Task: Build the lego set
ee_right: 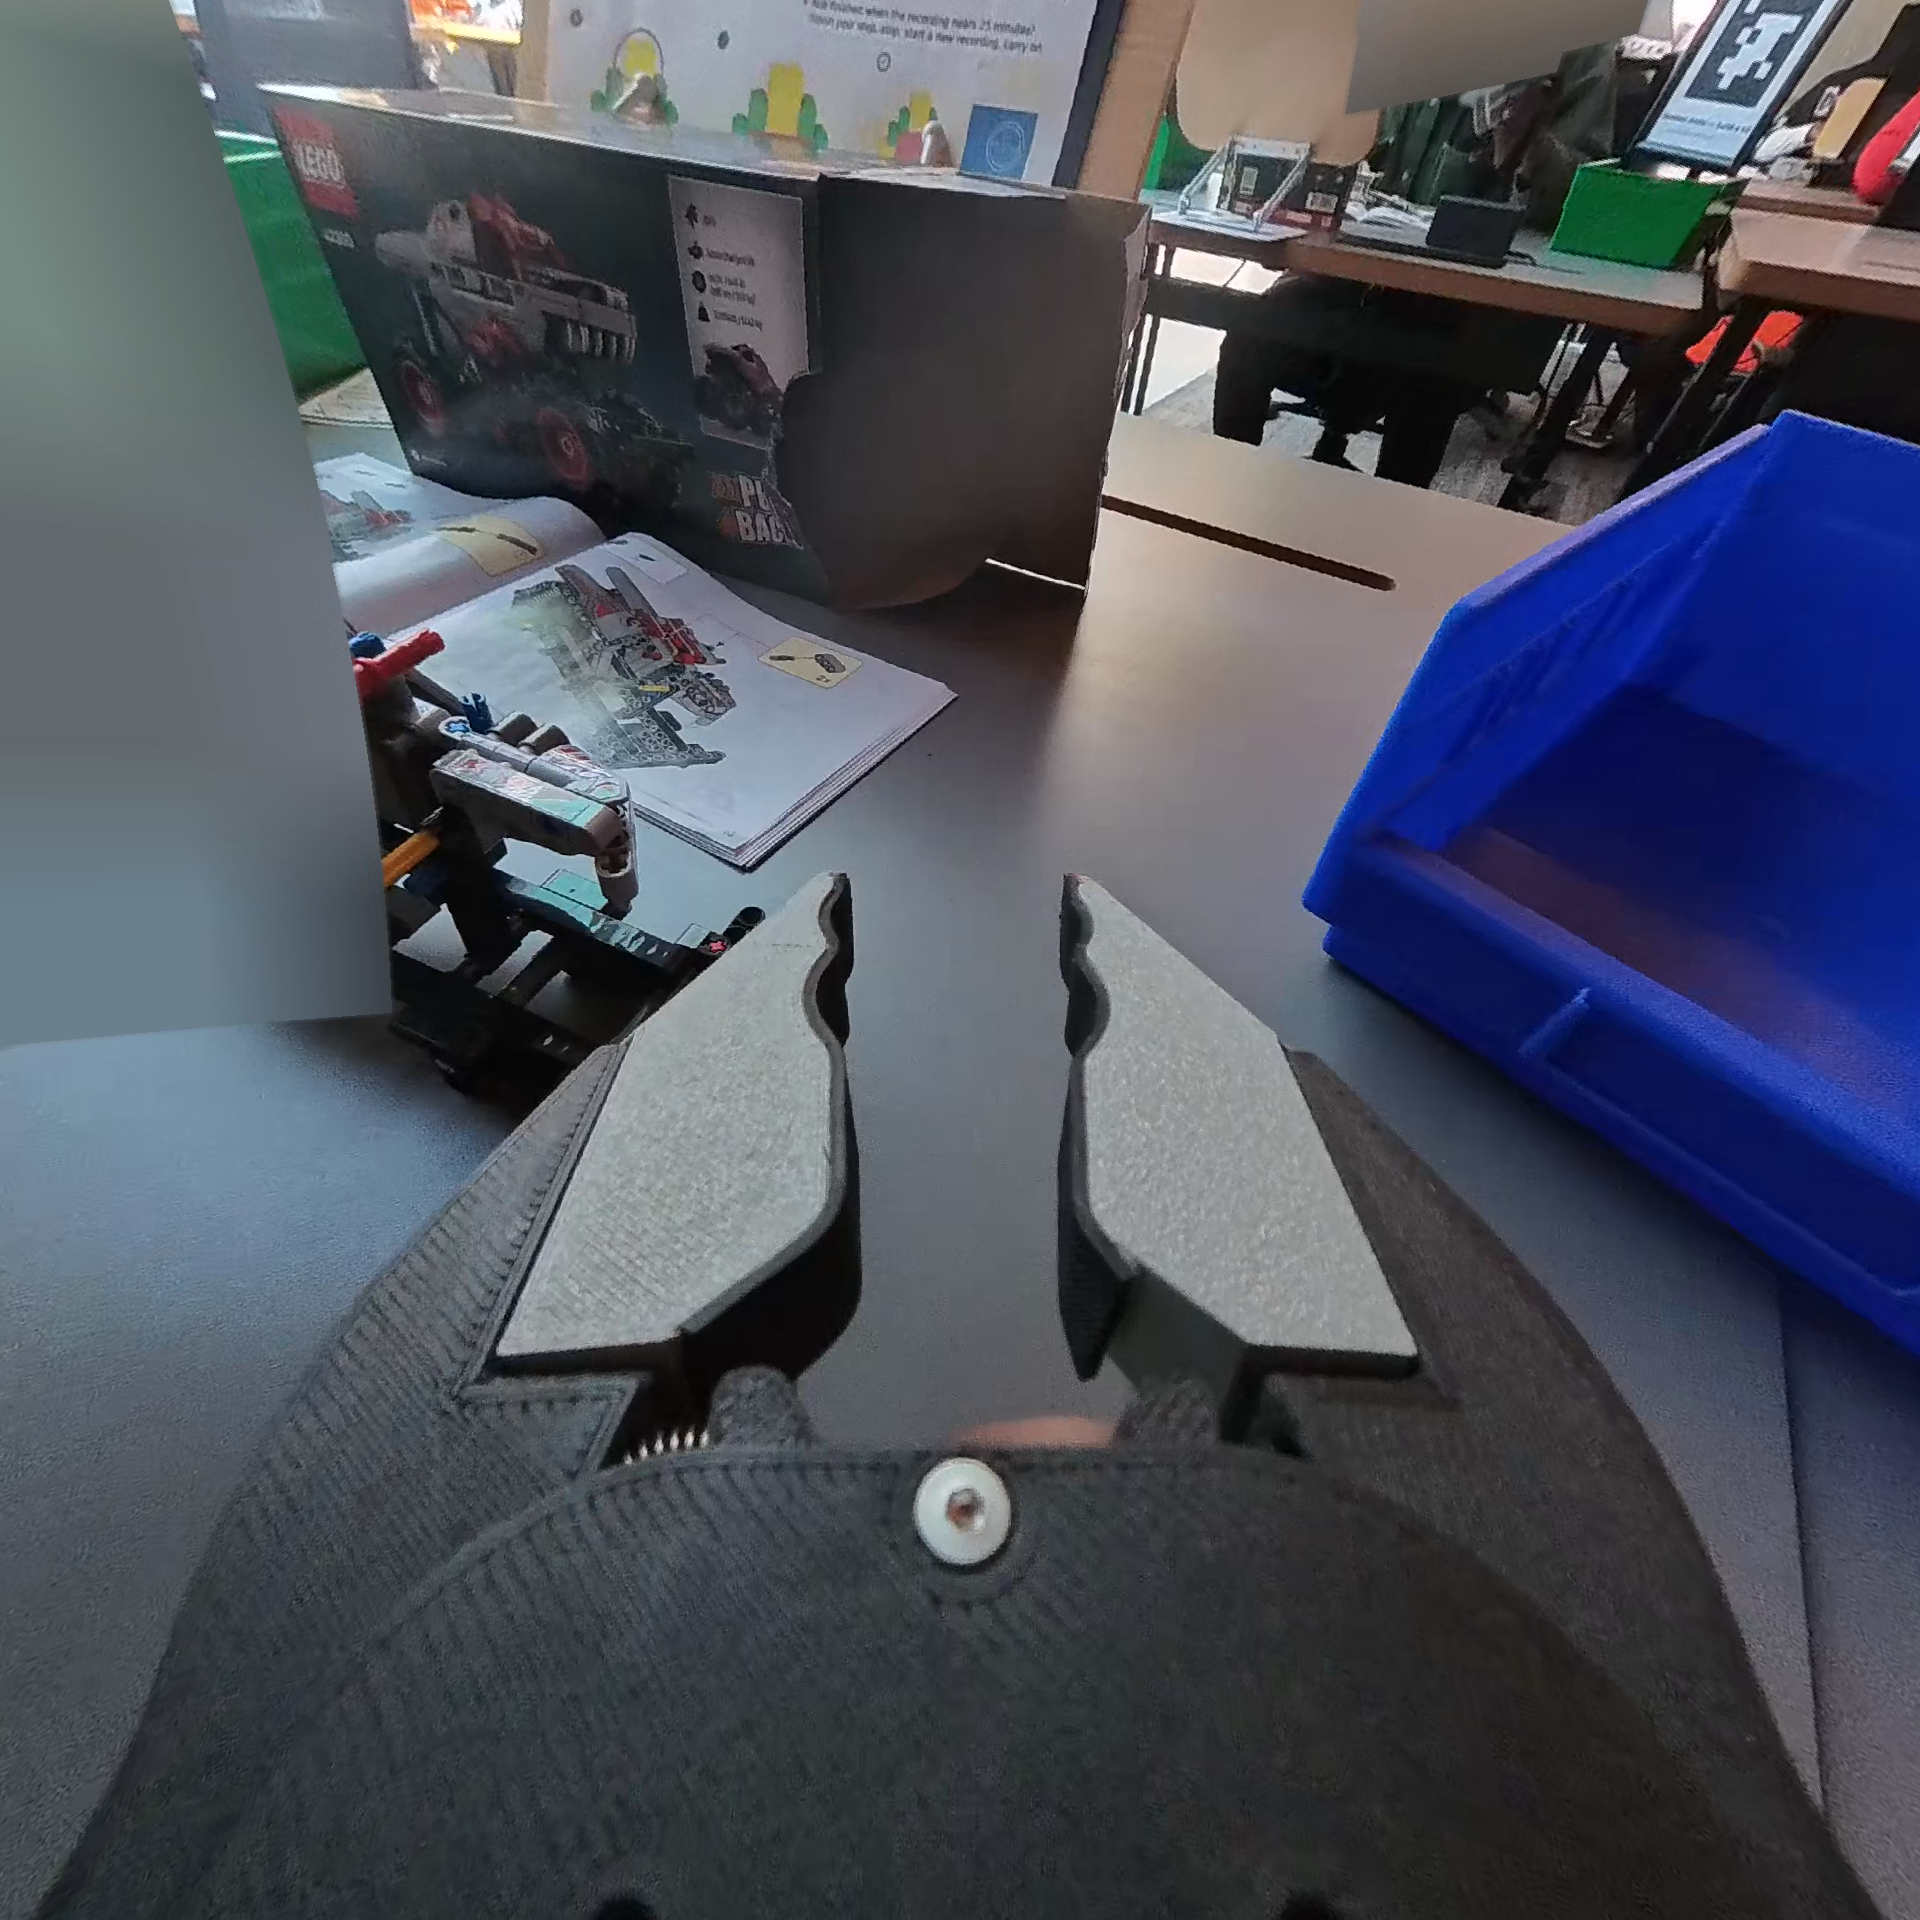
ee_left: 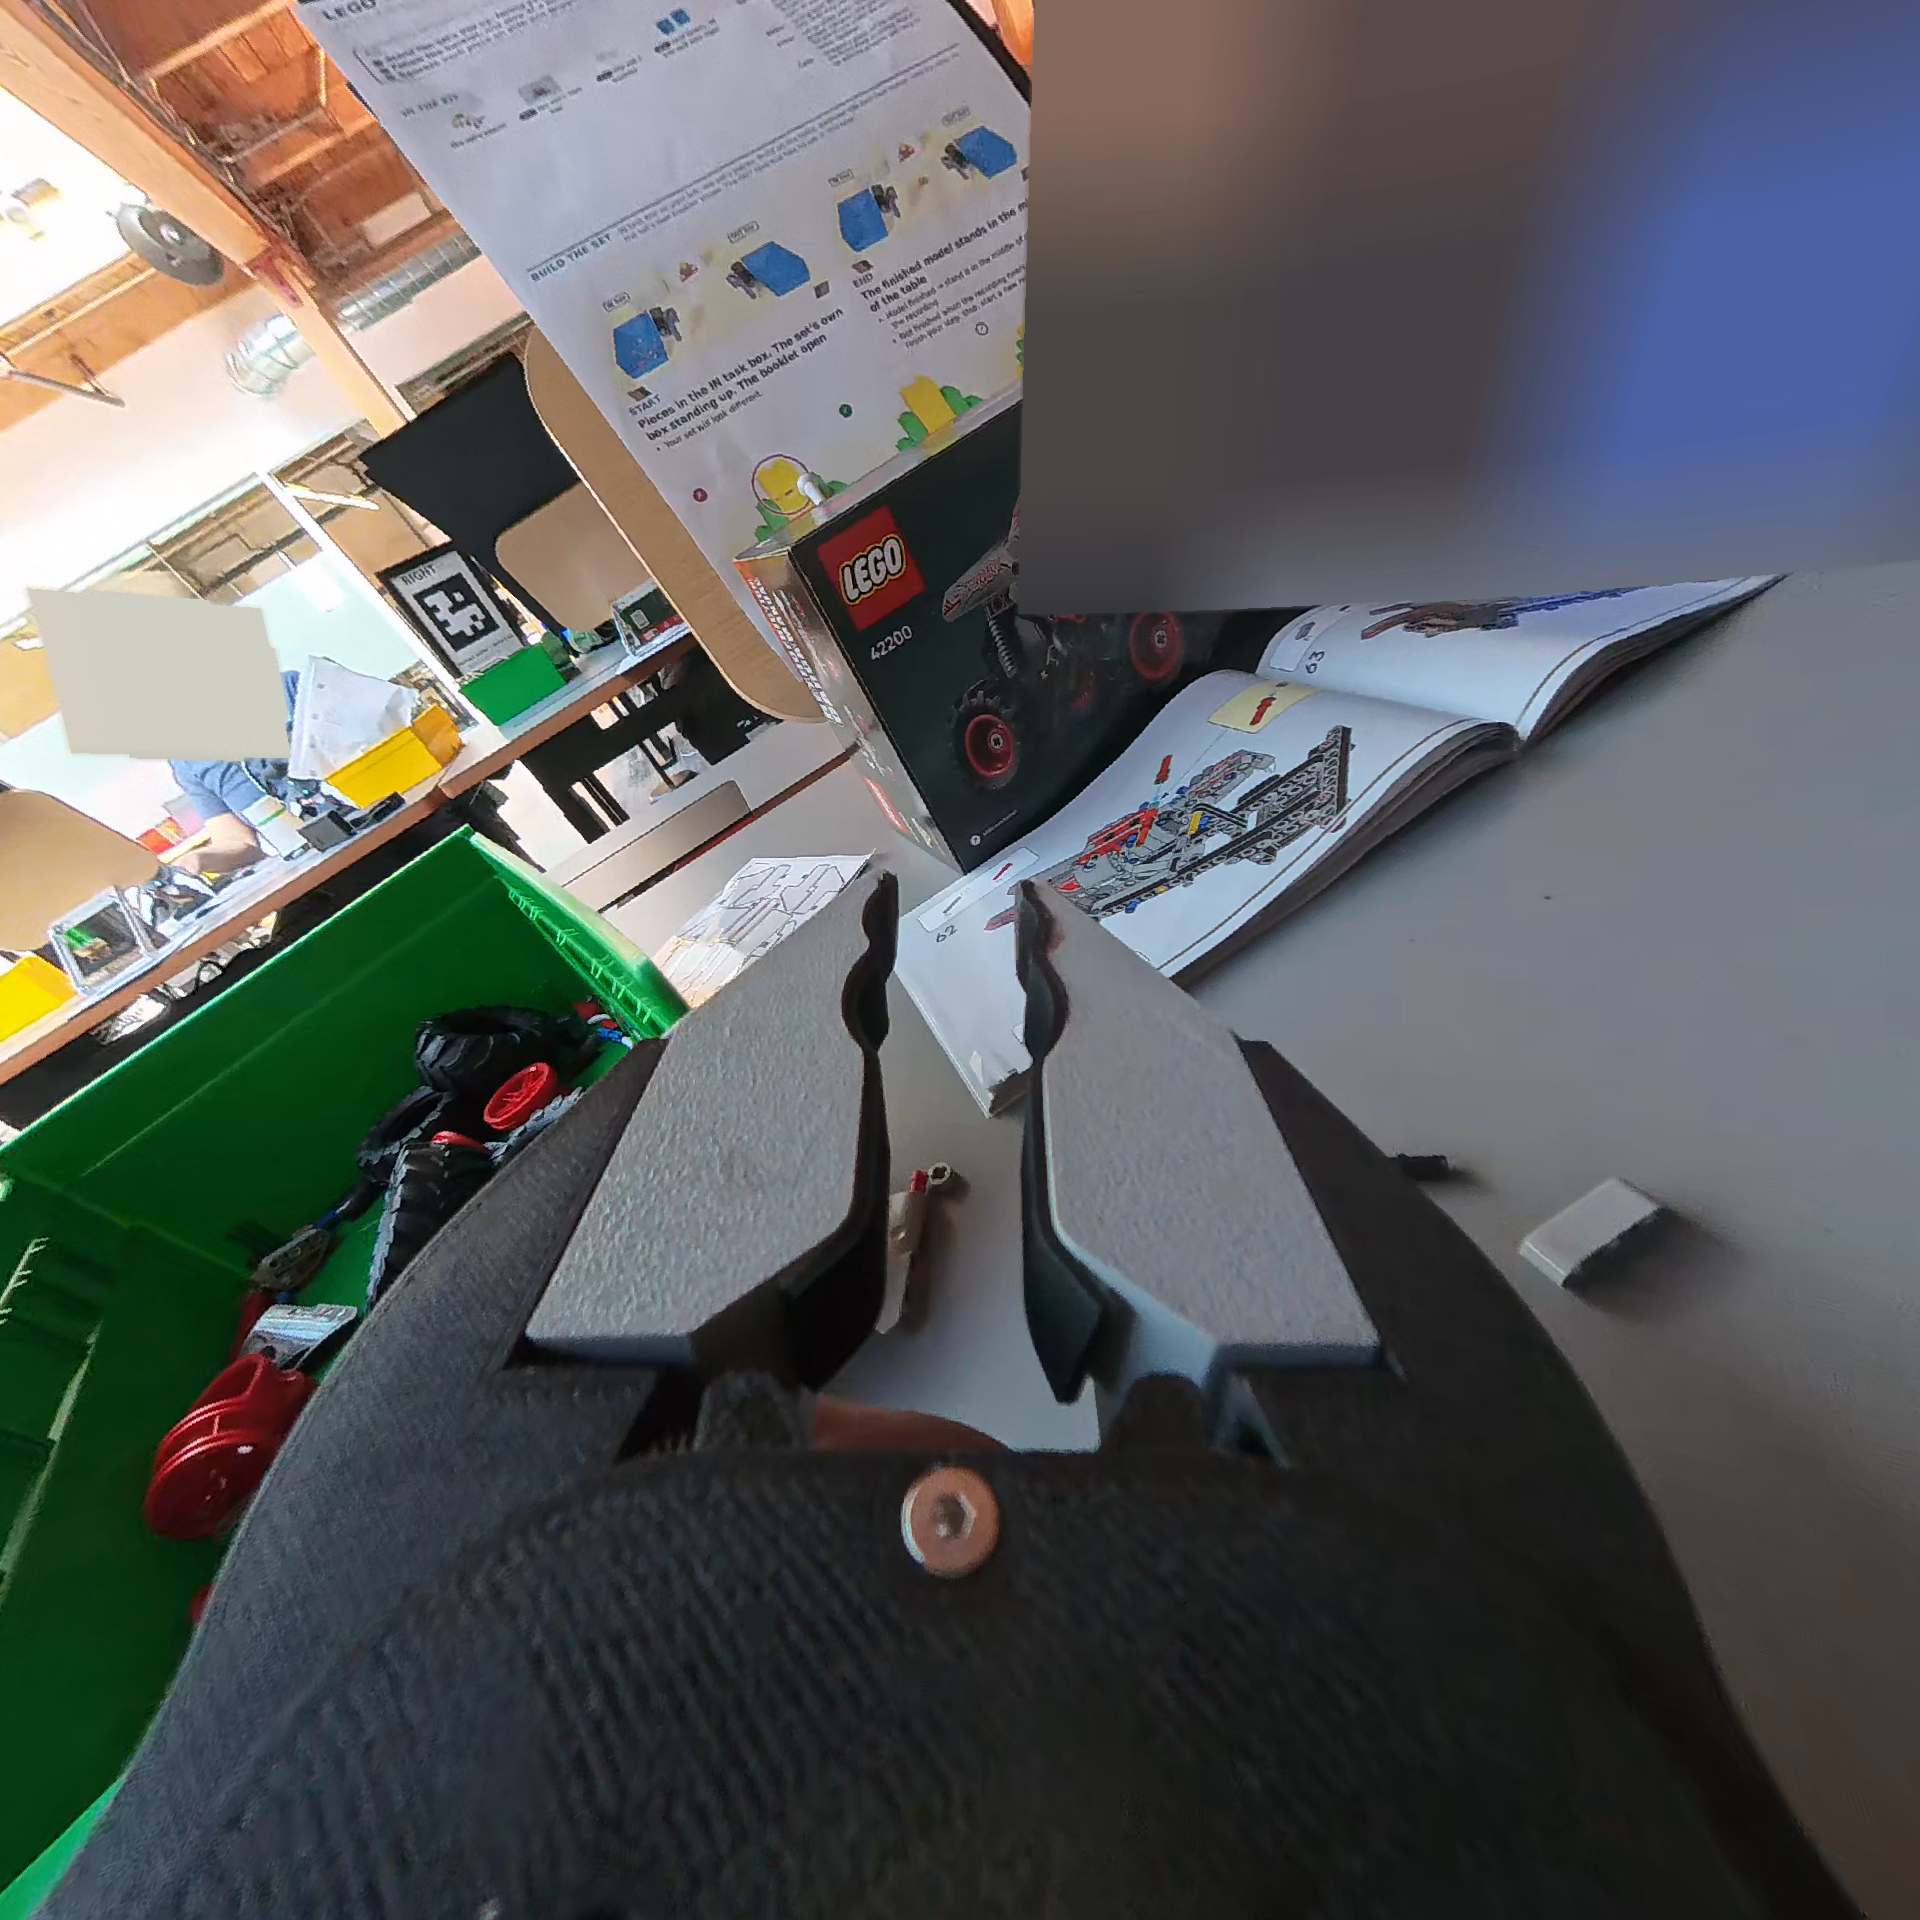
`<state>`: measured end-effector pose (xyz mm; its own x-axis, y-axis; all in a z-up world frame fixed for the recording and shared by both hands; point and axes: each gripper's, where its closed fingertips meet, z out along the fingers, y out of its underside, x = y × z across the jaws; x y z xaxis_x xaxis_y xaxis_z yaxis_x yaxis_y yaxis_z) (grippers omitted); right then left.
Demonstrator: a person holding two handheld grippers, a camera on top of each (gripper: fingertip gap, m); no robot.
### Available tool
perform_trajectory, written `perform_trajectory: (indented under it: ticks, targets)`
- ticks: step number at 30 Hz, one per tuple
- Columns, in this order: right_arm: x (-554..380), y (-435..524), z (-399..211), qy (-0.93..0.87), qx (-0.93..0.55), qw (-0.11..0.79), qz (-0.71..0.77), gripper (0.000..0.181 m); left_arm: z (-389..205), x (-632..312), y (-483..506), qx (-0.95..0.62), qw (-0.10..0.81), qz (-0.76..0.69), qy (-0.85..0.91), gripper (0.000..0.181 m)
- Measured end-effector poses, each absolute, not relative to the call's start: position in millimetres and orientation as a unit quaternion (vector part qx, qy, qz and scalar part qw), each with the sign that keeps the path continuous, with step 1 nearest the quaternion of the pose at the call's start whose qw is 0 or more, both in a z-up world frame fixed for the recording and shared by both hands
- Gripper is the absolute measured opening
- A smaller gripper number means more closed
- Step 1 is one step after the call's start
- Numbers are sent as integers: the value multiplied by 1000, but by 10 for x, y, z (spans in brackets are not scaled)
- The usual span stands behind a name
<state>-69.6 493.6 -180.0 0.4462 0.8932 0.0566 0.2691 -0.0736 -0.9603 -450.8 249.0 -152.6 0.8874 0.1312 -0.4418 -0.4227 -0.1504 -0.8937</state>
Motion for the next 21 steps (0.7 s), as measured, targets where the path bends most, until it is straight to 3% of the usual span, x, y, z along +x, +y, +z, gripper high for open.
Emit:
perform_trajectory:
  ticks: [21]
  targets:
    - [-713,4939,-1833,-452,-666,526,276,33,-1540,-4539,2514,-738,644,184,85,19]
